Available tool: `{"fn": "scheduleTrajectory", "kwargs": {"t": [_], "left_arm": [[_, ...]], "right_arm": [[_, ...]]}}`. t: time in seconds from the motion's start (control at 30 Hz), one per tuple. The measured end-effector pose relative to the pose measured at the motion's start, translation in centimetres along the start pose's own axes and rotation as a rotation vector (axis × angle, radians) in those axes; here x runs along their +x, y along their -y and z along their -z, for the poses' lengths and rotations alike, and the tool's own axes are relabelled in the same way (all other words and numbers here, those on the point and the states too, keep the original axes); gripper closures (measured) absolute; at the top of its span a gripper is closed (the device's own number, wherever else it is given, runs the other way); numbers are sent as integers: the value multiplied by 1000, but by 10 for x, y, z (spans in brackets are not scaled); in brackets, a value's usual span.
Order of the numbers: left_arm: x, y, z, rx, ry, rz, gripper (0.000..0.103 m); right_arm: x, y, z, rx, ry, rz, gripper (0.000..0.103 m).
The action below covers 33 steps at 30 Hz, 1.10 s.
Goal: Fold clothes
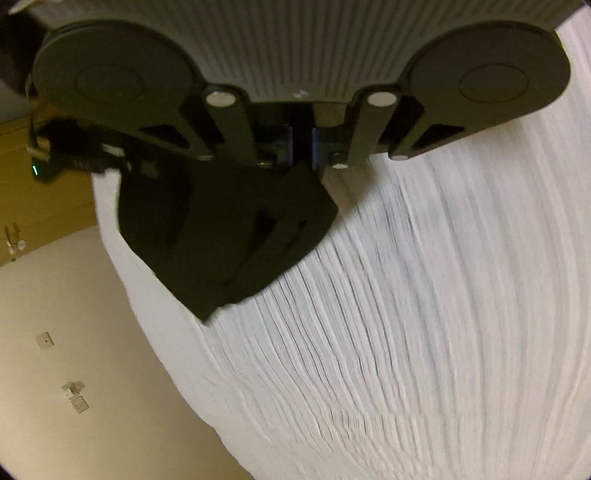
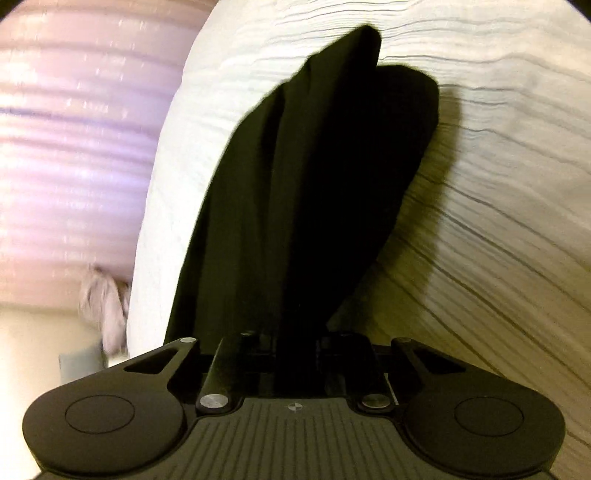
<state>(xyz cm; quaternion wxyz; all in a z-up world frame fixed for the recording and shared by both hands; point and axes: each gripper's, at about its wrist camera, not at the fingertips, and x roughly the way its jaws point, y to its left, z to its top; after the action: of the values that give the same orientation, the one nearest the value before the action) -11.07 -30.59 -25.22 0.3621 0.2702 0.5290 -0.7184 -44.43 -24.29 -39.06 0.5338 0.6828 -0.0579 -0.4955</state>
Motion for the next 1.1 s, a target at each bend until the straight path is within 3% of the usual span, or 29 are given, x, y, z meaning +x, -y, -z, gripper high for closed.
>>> {"fn": "scheduleTrajectory", "kwargs": {"t": [0.2,0.3,0.37,0.43,0.6,0.73,0.8,0.97,1.1], "left_arm": [[-25,21,123,-82,-186,-13,96],[-29,23,145,-67,-251,-48,95],[-39,21,145,-27,-254,-78,94],[-52,19,134,-3,-218,-85,92],[-58,22,82,153,-111,-65,75],[-25,50,22,243,-46,5,64],[0,66,-5,295,-26,35,58],[80,93,-62,343,-37,29,58],[133,93,-88,338,-114,5,57]], "right_arm": [[-54,20,38,-99,-194,62,87],[-65,31,56,-151,-239,132,86],[-75,35,63,-153,-208,184,81],[-89,30,69,-164,-148,226,65],[-114,-2,80,-301,-28,278,64],[-110,-42,69,-442,6,276,64],[-102,-57,49,-526,-6,269,64],[-67,-63,-3,-711,-99,256,63],[-42,-65,-32,-862,-217,227,63]]}}
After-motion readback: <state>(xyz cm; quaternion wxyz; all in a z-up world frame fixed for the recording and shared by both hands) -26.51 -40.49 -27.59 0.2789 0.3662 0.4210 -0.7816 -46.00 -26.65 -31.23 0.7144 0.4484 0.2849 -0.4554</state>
